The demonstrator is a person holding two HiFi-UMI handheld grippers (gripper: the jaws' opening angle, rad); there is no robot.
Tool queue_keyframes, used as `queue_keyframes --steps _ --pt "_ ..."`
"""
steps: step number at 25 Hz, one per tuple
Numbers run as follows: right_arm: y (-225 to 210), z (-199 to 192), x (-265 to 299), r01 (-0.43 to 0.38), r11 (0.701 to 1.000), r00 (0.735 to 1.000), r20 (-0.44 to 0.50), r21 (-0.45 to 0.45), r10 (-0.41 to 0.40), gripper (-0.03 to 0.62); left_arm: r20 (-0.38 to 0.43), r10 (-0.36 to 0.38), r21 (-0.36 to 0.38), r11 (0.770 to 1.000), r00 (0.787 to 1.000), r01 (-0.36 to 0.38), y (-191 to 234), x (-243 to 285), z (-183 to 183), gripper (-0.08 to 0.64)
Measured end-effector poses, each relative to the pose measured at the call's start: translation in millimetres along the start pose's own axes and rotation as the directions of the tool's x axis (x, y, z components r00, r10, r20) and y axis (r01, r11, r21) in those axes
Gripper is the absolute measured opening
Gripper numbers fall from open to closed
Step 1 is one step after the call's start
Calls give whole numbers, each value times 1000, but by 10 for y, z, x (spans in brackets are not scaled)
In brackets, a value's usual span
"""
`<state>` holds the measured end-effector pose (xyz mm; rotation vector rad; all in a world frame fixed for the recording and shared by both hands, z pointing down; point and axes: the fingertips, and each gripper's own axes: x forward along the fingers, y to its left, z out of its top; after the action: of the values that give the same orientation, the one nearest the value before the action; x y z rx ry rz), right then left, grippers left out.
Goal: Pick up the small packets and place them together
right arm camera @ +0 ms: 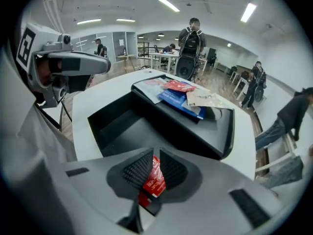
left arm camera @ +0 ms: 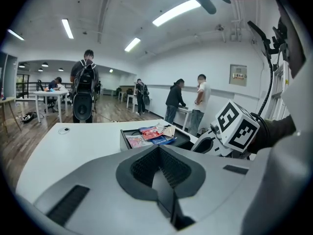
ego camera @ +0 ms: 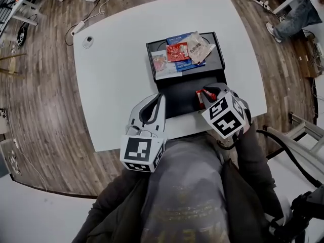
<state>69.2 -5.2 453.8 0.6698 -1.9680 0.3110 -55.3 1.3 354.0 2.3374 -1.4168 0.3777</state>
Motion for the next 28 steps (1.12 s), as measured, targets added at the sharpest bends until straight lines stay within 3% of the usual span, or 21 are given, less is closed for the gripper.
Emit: queue_keyframes --steps 8,12,19,22,25,28 --pt "143 -131 153 -114 993 987 -118 -23 111 166 -4 12 -25 1000 1000 -12 96 58 -31 2" --pt "129 -152 157 -122 992 983 -145 -31 116 173 -7 16 -31 999 1000 -16 102 73 -30 2" --pt "41 -229 224 -63 998 977 -207 -16 58 172 -17 18 -34 999 1000 -18 80 90 -42 2" --pt "11 -284 262 -41 998 966 -258 -55 25 134 -23 23 -37 999 999 -23 75 98 -71 2" --pt "-15 -344 306 -9 988 952 -303 -153 -38 37 -29 32 -44 998 999 -34 83 98 -107 2" --pt "-20 -362 334 -9 976 944 -325 -217 -63 5 -32 44 -51 998 999 -45 104 91 -129 2"
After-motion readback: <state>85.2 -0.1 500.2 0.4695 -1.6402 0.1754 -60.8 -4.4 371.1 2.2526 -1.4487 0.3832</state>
